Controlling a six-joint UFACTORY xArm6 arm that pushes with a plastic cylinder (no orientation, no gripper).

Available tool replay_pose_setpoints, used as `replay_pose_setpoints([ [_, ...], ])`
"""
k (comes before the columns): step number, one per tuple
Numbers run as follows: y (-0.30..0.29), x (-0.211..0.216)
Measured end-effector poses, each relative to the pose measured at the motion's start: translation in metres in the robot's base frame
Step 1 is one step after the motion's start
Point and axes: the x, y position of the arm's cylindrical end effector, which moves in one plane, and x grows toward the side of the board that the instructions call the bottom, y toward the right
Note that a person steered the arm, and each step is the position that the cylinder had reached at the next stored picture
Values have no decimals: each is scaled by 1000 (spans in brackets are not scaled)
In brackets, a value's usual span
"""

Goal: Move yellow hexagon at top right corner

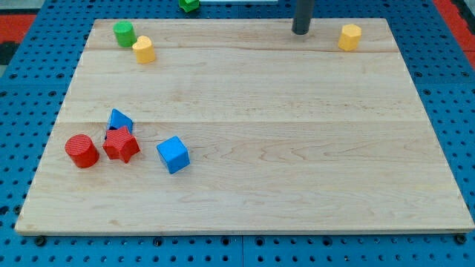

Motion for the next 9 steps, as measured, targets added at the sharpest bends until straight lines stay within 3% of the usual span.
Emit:
replay_pose_setpoints([
  [1, 11, 18],
  [3, 108, 18],
  [4, 92, 25],
  [6, 207, 47],
  [7, 208, 19],
  [9, 128, 3],
])
